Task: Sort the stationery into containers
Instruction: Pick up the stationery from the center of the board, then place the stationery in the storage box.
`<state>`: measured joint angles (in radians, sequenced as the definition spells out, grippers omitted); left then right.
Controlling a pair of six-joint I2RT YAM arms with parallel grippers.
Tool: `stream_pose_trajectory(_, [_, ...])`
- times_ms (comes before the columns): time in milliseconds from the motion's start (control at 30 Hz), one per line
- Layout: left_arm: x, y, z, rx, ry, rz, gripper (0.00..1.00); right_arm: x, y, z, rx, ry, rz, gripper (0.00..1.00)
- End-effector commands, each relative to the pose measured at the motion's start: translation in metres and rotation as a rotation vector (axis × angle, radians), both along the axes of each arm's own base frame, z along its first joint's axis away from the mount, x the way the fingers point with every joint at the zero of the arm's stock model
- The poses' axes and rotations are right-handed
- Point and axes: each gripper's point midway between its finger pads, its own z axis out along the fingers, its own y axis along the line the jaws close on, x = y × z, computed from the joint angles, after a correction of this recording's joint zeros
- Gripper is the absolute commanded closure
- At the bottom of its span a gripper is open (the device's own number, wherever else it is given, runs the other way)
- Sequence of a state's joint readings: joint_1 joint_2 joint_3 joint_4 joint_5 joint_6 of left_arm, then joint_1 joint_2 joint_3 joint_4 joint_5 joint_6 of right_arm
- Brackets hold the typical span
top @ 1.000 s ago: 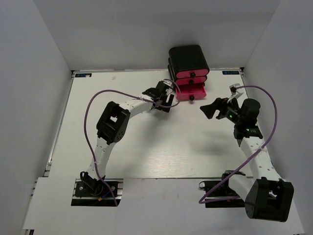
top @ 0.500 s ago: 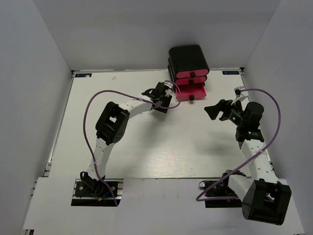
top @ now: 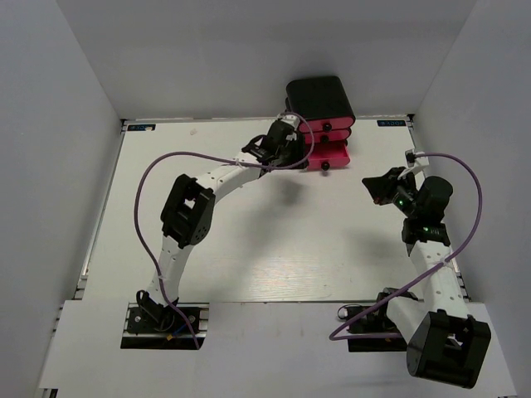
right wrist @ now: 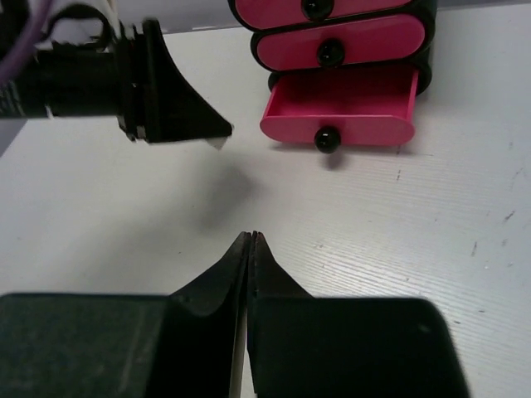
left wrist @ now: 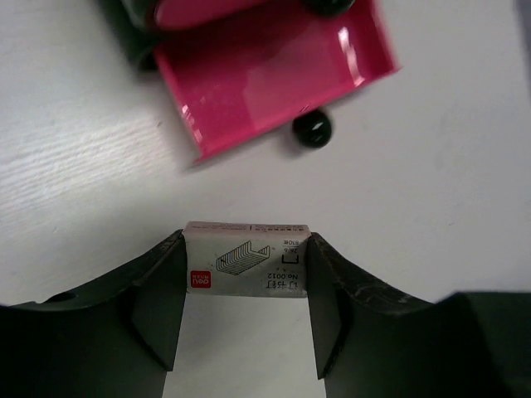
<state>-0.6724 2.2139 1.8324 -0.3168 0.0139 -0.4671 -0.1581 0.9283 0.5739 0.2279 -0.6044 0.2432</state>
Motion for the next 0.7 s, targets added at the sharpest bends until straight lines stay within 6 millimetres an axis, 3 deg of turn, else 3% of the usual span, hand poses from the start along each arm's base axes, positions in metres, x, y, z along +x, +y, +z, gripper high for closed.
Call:
stream_pose_trajectory(0, [0.016, -0.026, 0.086, -0.251, -0.074, 0.056, 0.88, 0.003, -0.006, 0.013, -0.015, -0.039, -0.020, 1.00])
stream_pose_trajectory(200, [0.038, -0.043, 0.094, -0.389, -0.069, 0.146, 0.91, 0.003, -0.008, 0.012, -0.010, -0.036, -0.032, 1.00])
stream_pose_trajectory(433, [0.054, -0.062, 0.073, -0.442, -0.027, 0.157, 0.92, 0.003, -0.010, 0.015, -0.010, -0.045, -0.041, 1.00])
stream_pose_trajectory(667, [0.071, -0.063, 0.074, -0.461, -0.085, 0.199, 0.92, 0.003, -0.010, 0.017, -0.011, -0.048, -0.041, 1.00])
